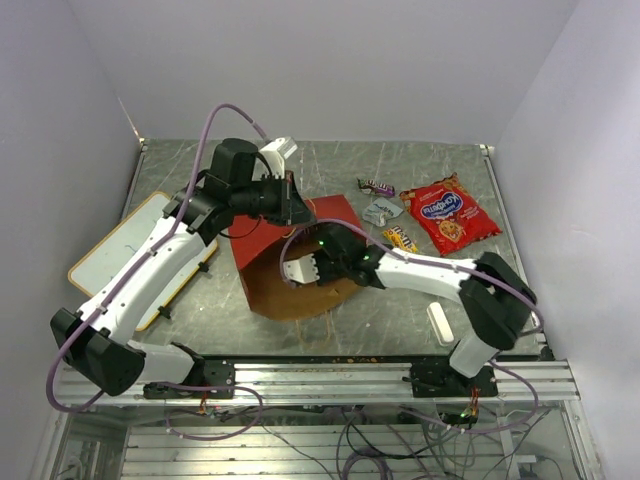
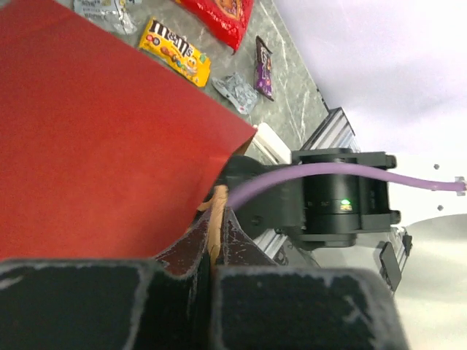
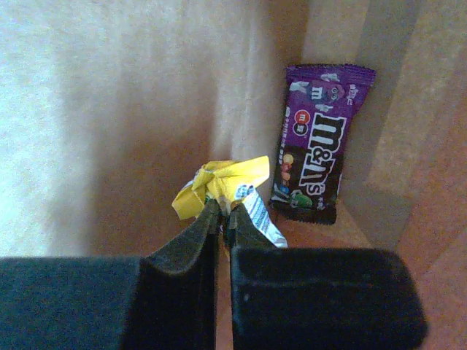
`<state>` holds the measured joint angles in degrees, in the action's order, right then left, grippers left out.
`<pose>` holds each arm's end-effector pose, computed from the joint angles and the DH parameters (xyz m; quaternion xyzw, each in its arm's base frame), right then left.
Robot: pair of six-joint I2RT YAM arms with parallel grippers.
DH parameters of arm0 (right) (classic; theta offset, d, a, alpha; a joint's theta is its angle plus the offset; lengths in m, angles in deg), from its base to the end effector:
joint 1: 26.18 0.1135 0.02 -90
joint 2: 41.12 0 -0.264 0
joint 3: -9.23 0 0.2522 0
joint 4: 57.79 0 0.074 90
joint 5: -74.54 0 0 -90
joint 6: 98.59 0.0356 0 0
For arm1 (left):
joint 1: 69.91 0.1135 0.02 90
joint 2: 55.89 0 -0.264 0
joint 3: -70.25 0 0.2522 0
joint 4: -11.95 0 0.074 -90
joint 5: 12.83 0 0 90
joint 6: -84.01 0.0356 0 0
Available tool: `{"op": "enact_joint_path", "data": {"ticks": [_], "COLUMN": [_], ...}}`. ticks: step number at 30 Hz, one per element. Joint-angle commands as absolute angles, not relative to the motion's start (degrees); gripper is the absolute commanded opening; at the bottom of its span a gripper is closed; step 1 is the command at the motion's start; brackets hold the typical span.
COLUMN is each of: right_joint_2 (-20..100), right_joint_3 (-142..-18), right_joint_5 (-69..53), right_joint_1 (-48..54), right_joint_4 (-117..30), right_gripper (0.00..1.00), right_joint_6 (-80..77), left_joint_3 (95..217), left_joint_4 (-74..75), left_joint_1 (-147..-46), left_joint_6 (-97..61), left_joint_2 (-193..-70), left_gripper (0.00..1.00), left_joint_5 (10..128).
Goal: Take the snacks out of the paper bag
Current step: Take out the snack from the paper bag.
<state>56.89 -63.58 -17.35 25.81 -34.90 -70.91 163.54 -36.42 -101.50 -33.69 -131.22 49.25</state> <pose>0.2215 0.2815 0.1860 -0.7813 0.5114 -0.0475 0.3547 0.2332 -0.1630 0.3933 0.1484 0.8376 -0.4205 0.3156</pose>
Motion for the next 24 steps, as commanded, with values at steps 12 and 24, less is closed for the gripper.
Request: {"op": "enact_joint_path", "data": {"ticks": [12,24], "right_joint_2": [36.0,18.4], "right_joint_3": [-58.9,-64.9], "right_joint_5": [5.8,0.6], "right_joint_1": [26.6,26.0], "right_joint_4": [-37.6,-33.4], "right_gripper": [0.00,0.00], "right_joint_6": [-63.6,-56.0], "left_joint_3": [166.6,167.9], "left_joint_4": [-33.5,-32.3], "left_joint_1": [-100.2,-99.3], "left_joint_6": [-34.1,-34.1], "left_joint_2": [-135.8,-138.4], "left_gripper": [0.07,0.07], "left_joint_5": [48.8,51.0]}}
